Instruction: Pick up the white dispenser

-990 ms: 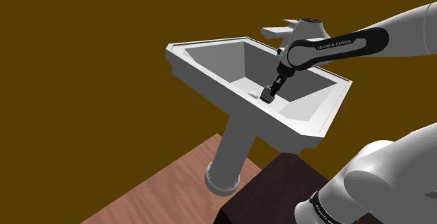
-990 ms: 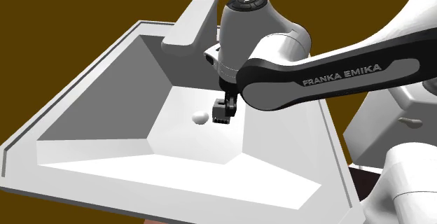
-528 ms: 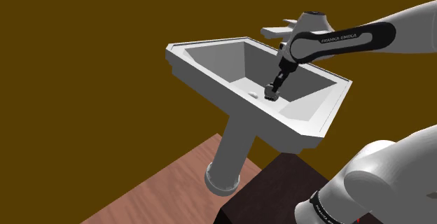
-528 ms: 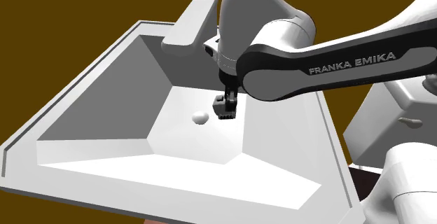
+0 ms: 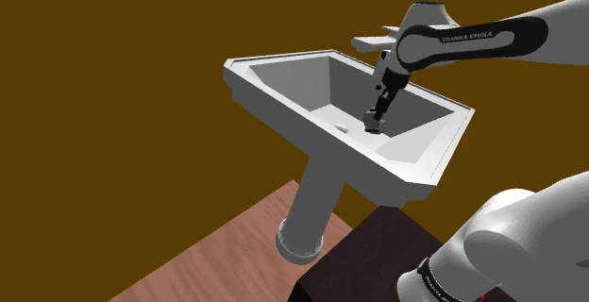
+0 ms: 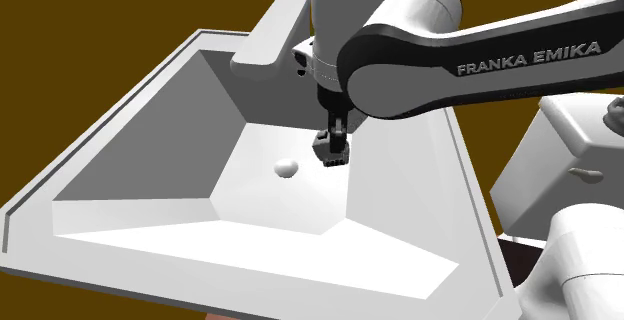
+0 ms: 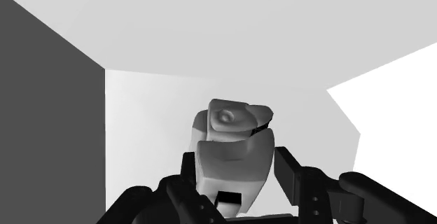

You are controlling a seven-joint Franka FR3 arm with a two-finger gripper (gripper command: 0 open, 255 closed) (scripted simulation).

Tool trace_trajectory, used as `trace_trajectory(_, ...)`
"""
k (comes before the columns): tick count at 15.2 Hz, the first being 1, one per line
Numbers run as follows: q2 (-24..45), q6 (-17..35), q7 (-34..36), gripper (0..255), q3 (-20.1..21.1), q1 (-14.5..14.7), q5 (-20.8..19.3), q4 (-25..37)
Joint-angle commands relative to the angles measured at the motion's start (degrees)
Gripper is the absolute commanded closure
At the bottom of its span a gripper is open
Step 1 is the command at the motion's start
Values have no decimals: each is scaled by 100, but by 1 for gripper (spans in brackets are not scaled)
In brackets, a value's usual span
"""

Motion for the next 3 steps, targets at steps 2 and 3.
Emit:
trace_trajectory(2, -104, 202, 14, 255, 6, 27, -2, 156)
trace_trajectory(3, -105, 201, 16, 255, 0, 34, -4, 156)
